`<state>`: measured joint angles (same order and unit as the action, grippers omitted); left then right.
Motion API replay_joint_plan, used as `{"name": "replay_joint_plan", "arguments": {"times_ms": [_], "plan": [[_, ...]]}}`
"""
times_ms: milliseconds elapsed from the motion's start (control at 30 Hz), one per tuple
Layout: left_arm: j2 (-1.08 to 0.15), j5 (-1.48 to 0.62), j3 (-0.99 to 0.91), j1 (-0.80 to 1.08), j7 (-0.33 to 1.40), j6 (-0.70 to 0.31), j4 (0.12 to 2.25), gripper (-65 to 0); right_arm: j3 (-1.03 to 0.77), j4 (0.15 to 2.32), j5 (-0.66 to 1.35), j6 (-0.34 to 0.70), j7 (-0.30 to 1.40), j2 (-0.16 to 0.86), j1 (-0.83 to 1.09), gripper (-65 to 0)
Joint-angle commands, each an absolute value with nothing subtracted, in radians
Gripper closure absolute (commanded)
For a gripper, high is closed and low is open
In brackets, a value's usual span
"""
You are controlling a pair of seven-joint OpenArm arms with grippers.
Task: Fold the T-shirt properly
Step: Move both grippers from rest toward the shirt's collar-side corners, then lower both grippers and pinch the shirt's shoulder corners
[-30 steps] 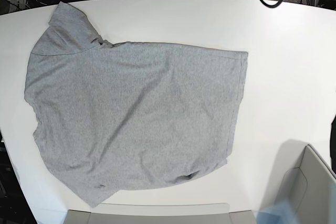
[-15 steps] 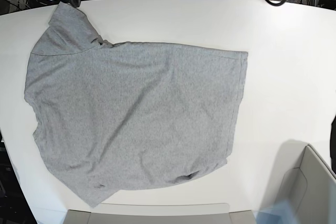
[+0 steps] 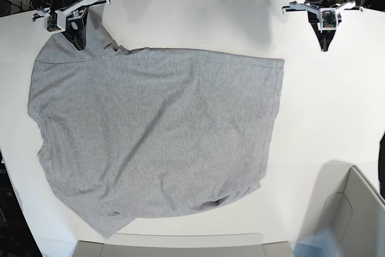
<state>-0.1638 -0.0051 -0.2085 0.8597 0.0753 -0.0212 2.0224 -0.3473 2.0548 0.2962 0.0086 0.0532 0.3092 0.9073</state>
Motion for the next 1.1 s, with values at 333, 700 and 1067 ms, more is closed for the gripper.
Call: {"name": "replay_joint_plan", "arguments": {"times_ms": [333,700,1067], "plan": [[-0.173,-0.005,-0.087,0.826,0.048,-0.012,2.04,-0.4,-0.529,2.068,0.705,0.008,0.351,0.291,0.868,-14.3],[-0.173,-0.002,-0.024,0.8,0.048,-0.013,2.037,-0.4,-0.874,1.805,0.851,0.456,0.771,0.156,0.688,-22.4],[-0.174,-0.002,-0.024,0.799,0.048,-0.013,2.035,-0.4,-0.993,1.616,0.843,0.698,0.771,0.176,0.676,-22.4]]}}
